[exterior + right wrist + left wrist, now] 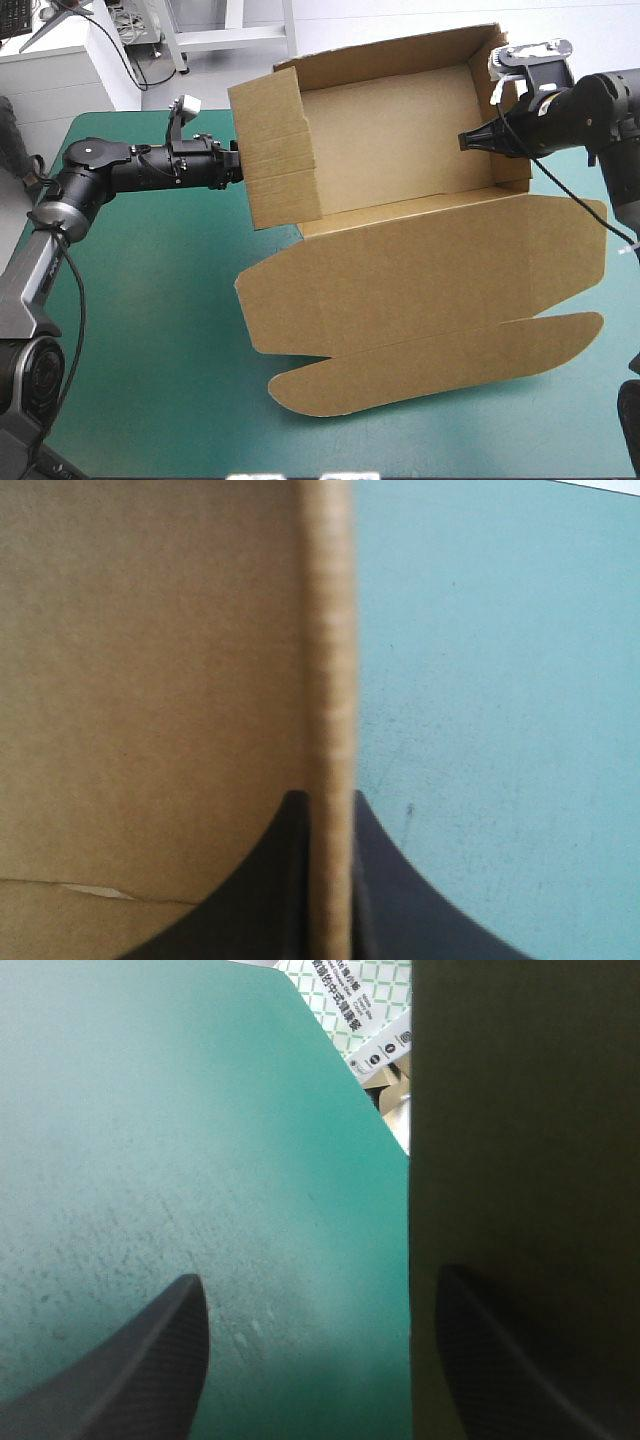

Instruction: Fold the box

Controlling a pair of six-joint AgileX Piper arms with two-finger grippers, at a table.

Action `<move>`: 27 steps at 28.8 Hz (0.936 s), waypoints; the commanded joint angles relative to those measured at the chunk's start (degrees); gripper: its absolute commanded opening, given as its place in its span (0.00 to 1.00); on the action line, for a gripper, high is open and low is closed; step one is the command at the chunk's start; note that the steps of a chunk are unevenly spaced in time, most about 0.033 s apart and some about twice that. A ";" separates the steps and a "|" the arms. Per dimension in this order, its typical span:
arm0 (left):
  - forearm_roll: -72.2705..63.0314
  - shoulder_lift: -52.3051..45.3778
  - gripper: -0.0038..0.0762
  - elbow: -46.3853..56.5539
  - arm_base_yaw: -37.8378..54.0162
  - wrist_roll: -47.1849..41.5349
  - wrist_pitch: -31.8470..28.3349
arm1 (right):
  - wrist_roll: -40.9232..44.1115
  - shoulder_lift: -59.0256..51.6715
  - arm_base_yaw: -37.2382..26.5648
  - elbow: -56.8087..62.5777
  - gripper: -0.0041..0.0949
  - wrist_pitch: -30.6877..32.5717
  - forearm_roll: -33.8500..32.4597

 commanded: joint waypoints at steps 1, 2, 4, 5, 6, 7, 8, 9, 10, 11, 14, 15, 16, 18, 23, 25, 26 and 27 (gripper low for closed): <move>-6.43 -4.99 0.63 -2.00 -1.49 1.26 1.65 | 0.06 -0.88 -0.21 -1.73 0.03 0.13 1.01; -7.83 -5.35 0.63 -2.00 -1.59 1.73 2.33 | 0.06 -0.42 -0.21 -1.73 0.03 0.13 1.29; -10.74 -5.98 0.63 -2.00 -2.02 1.88 3.23 | -0.04 0.28 -0.21 -1.73 0.03 0.13 2.76; -11.80 -5.99 0.63 -2.00 -2.02 2.29 3.53 | -0.04 0.44 -0.21 -1.73 0.03 0.13 2.92; -12.74 -6.18 0.63 -2.00 -2.02 2.51 4.06 | -0.04 0.75 -0.21 -1.73 0.03 0.13 3.17; -13.12 -6.22 0.63 -2.00 -2.02 2.55 4.69 | -0.04 0.89 -0.21 -1.73 0.03 0.13 3.49; -13.12 -6.33 0.63 -2.00 -2.10 2.55 4.93 | -0.04 1.15 -0.21 -1.73 0.03 0.13 3.49; -13.12 -6.28 0.63 -2.00 -2.10 2.55 5.41 | -0.04 1.30 -0.21 -1.73 0.03 0.13 3.39; -13.12 -6.28 0.63 -2.00 -2.10 2.55 5.51 | -0.04 1.42 -0.21 -1.73 0.03 0.13 3.39; -13.29 -6.28 0.63 -2.00 -2.10 2.55 5.73 | -0.08 1.42 -0.21 -1.73 0.03 0.13 3.39; -15.26 -6.28 0.63 -2.00 -2.10 2.43 5.97 | -0.19 1.42 -0.21 -1.73 0.03 0.13 2.96; -15.86 -6.37 0.63 -2.00 -2.10 2.43 6.09 | -0.19 1.42 -0.21 -1.73 0.03 0.13 2.72; -15.87 -6.61 0.63 -2.00 -2.10 2.43 6.11 | -0.33 1.42 -0.21 -1.73 0.03 0.13 2.50; -15.22 -7.05 0.63 -2.00 -2.10 2.43 6.11 | -0.33 1.42 -0.21 -1.73 0.03 0.13 2.27; -11.13 -8.09 0.63 -2.00 -2.10 1.16 3.62 | -0.33 1.42 -0.21 -1.73 0.03 0.13 3.04; -7.01 -8.47 0.63 -2.28 -2.68 -1.57 0.50 | -0.33 1.42 0.03 -1.73 0.03 0.13 3.34; -0.20 -8.58 0.63 -3.33 -3.56 -6.09 -1.99 | 0.52 1.42 0.87 -1.73 0.03 0.01 2.46; 3.46 -8.58 0.63 -4.17 -4.37 -8.47 -3.08 | 1.26 1.42 1.49 -1.73 0.03 -0.29 1.80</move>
